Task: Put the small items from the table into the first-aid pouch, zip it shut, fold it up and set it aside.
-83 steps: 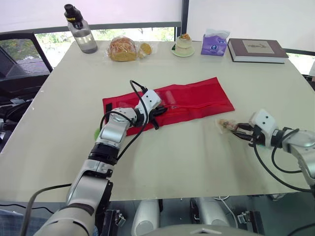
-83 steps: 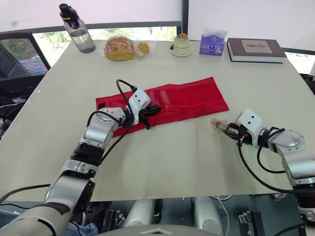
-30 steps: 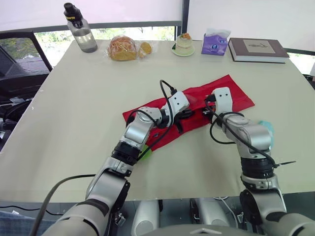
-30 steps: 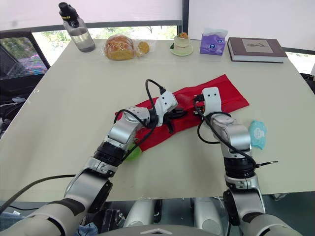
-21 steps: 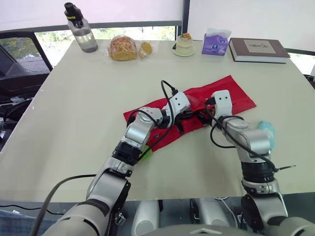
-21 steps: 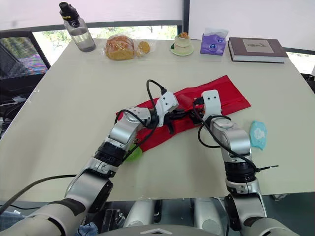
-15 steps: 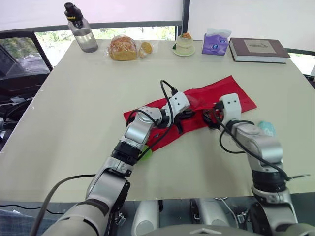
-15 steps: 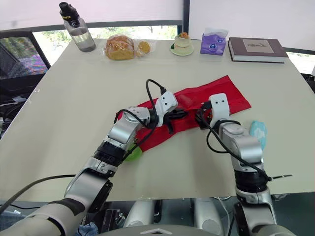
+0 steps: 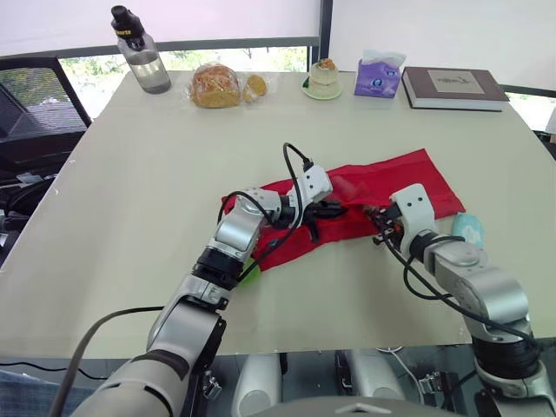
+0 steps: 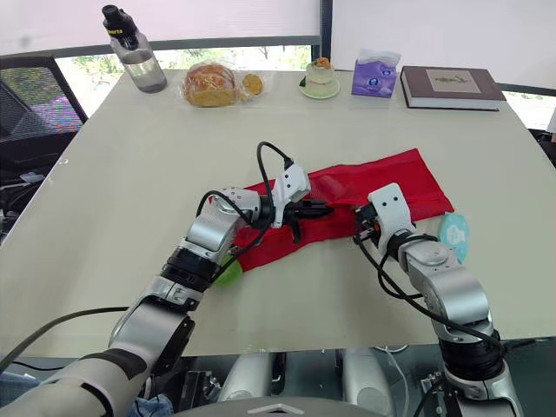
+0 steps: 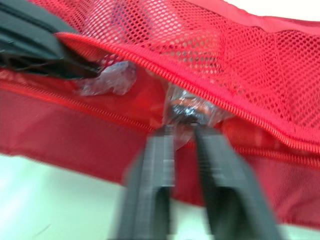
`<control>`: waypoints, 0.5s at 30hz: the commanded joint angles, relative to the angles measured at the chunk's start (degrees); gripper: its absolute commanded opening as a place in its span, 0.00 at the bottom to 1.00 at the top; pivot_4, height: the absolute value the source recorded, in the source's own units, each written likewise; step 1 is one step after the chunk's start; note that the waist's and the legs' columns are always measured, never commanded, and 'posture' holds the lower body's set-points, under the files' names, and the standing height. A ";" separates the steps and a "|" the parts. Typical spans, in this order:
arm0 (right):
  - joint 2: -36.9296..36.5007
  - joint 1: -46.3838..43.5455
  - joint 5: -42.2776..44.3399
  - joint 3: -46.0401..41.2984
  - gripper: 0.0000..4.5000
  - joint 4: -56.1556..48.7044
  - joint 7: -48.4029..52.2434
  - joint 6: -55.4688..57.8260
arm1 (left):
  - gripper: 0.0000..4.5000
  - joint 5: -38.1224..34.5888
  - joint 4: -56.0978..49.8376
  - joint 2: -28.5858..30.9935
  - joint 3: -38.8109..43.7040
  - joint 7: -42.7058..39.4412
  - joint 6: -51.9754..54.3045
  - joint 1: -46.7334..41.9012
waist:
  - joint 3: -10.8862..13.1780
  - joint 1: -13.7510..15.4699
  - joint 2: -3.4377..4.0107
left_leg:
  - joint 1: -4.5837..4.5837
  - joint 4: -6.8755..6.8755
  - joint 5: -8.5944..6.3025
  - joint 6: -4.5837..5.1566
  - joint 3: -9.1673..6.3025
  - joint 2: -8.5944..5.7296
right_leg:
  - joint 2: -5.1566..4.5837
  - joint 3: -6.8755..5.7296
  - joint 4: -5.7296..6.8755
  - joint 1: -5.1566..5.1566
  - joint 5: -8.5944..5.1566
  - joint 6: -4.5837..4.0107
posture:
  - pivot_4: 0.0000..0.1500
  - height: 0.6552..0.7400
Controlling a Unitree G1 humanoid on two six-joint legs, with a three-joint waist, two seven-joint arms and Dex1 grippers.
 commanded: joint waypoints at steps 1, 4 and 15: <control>0.31 -0.92 -0.82 0.16 0.01 -0.01 -0.82 -1.99 | 0.00 -0.95 -2.16 -0.04 0.24 -1.03 -0.43 -0.84 | 0.00 0.03 0.00 | -0.01 0.00 0.00 0.00 0.00 0.00 | 0.00 0.00 0.00 0.00 0.00 0.00 | 1.00 1.00; 1.05 -1.58 -1.48 0.49 0.01 2.19 -1.17 -4.14 | 0.00 -1.23 -2.80 -0.12 0.19 -1.51 -0.12 -0.60 | 0.00 0.02 0.00 | -0.01 0.00 0.00 0.00 0.00 0.00 | 0.00 0.00 -0.01 0.00 0.00 0.00 | 1.00 1.00; 7.61 -3.97 -5.25 1.01 0.01 10.64 -5.25 -17.54 | 0.00 -1.80 -6.51 -0.25 -0.66 -2.82 1.01 1.88 | 0.00 -0.02 0.00 | -0.01 -0.01 0.00 0.00 0.01 0.01 | 0.01 0.01 -0.01 0.00 0.00 -0.01 | 1.00 1.00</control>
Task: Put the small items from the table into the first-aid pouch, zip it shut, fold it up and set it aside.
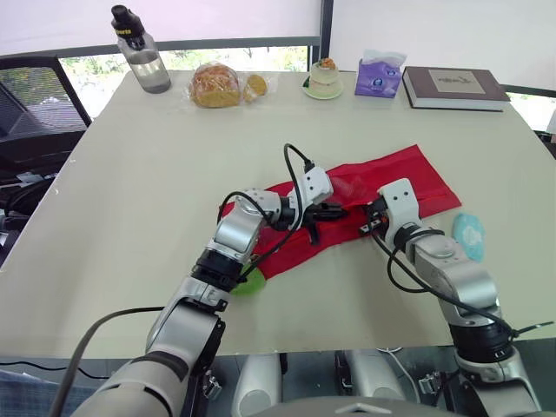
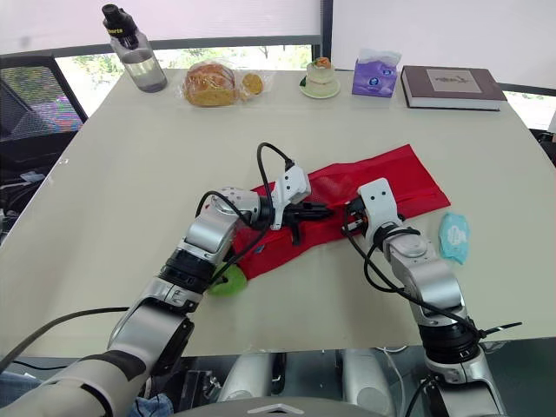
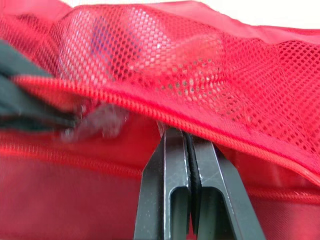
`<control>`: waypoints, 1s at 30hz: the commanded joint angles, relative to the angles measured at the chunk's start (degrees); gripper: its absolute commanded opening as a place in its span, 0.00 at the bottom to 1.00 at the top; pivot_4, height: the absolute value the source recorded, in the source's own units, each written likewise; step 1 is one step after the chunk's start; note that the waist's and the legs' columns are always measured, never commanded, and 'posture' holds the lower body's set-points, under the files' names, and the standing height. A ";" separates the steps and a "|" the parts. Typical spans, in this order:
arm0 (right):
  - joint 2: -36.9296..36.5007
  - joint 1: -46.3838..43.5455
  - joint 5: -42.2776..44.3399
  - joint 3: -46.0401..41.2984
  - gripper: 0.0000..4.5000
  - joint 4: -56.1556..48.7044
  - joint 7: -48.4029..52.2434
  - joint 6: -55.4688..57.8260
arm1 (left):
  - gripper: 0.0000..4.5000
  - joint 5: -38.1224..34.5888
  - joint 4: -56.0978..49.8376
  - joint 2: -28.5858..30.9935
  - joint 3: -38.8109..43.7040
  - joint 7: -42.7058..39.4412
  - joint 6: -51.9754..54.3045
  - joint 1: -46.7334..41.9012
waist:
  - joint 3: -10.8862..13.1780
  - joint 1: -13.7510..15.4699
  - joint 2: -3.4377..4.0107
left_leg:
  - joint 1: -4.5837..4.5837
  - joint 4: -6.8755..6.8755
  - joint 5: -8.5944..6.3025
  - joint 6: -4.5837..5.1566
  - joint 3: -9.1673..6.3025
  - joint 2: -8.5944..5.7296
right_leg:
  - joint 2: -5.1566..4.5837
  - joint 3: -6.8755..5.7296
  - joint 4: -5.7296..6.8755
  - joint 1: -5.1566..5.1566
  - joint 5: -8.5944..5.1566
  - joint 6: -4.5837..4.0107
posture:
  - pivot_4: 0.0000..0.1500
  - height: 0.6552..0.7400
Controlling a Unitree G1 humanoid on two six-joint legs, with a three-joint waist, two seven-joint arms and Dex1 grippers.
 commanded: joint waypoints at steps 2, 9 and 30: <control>1.83 -0.54 -1.45 -1.49 0.01 0.42 -2.34 -7.03 | 0.00 -1.59 -3.81 -0.20 -0.68 -1.69 -0.14 0.75 | 0.00 0.04 0.00 | 0.00 0.00 0.00 0.00 -0.01 0.00 | 0.00 -0.01 0.00 0.00 0.00 0.00 | 1.00 1.00; 2.12 3.07 -0.81 -1.94 0.01 -1.02 -1.05 -9.47 | 0.00 -1.51 -2.77 0.17 -0.63 -2.14 -0.75 0.52 | 0.00 0.09 0.00 | 0.00 0.01 0.00 0.00 0.00 0.00 | -0.01 -0.01 0.00 0.00 0.00 0.00 | 1.00 1.00; -10.80 13.08 10.16 1.29 0.01 -14.79 15.73 -0.40 | 0.00 1.64 13.82 0.39 -1.06 -8.02 -16.34 -8.11 | 0.00 0.18 -0.01 | 0.01 0.06 0.00 0.00 -0.01 0.00 | 0.00 -0.01 0.01 0.01 -0.03 0.05 | 1.00 1.00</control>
